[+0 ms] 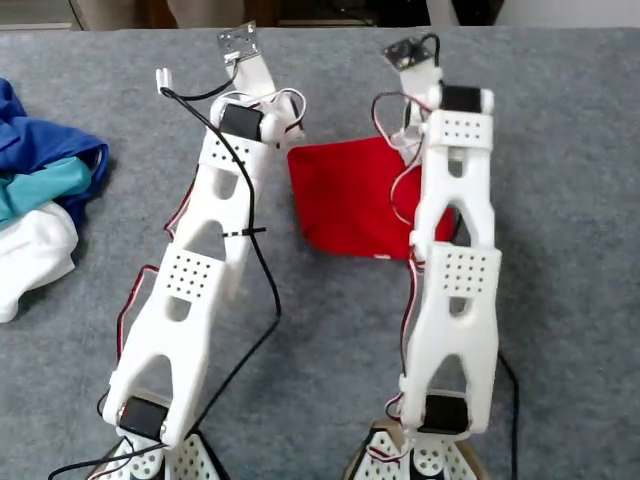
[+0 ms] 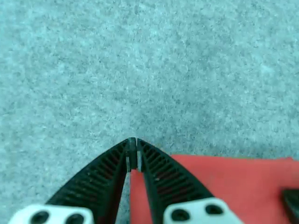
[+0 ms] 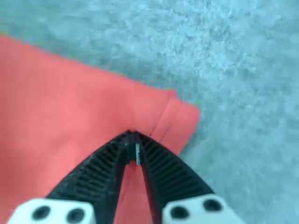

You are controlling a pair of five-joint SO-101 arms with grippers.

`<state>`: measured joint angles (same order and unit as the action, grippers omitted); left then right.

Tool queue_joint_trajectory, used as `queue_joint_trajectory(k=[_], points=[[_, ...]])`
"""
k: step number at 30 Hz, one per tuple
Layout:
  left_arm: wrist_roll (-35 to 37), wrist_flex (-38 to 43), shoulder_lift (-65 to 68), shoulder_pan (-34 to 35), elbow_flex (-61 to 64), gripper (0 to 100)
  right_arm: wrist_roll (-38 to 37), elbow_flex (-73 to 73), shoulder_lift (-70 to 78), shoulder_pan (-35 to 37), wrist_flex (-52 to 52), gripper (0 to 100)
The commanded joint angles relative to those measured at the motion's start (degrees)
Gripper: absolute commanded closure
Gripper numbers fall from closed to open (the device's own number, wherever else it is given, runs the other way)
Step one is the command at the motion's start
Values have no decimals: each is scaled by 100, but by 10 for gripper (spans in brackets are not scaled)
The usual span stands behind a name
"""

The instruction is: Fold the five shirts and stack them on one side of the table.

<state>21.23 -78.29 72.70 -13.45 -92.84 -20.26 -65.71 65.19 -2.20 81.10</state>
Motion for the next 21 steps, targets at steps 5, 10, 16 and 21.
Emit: queue_joint_trajectory(k=[5,10,16,21], points=[[-35,-79,-127,-352,-141,976,-123,-1209,576,-31,-316,989],[-44,-44,145,-466,-193,978,-158,-1780,611,101,-123,989],[-53,35,198,-396,-193,979,475,-3020,101,-31,1222,989],[-53,44,189,-273,-202,979,985,-2897,-822,-242,2145,991]])
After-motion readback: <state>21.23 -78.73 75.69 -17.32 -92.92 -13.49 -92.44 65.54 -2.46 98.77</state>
